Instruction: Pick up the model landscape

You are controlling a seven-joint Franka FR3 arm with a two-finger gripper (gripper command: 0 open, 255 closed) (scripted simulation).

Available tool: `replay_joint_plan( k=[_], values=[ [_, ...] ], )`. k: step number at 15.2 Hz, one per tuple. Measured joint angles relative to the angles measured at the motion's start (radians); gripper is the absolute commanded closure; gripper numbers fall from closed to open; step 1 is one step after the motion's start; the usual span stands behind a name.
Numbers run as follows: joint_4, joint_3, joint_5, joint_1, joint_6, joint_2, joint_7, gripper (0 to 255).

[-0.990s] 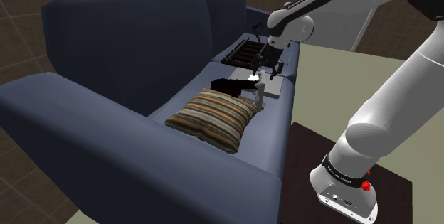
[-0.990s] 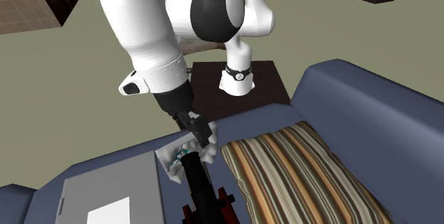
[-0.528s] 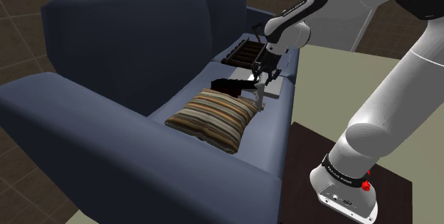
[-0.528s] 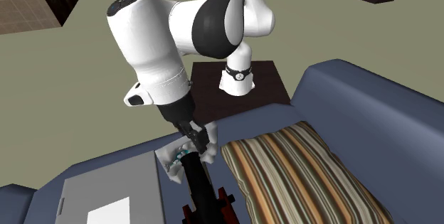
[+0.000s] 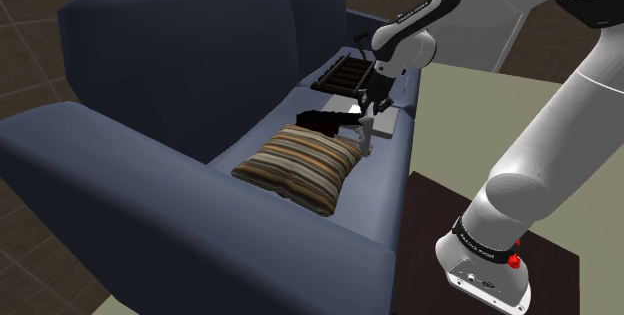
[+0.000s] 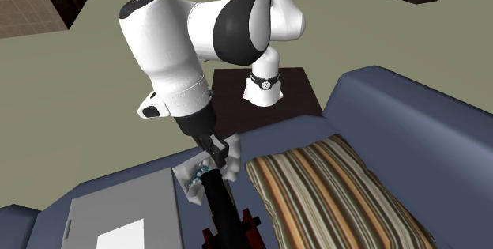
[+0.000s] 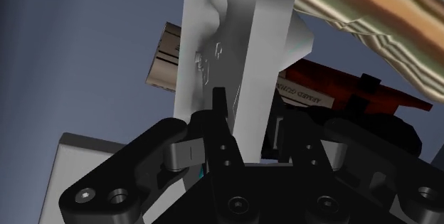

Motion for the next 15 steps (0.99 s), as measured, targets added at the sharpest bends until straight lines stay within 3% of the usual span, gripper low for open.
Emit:
replay_joint_plan(
  k=[15],
  values=[
    [0.081, 0.008, -0.072, -0.012, -0.169, -0.101, 0.078, 255]
  ],
)
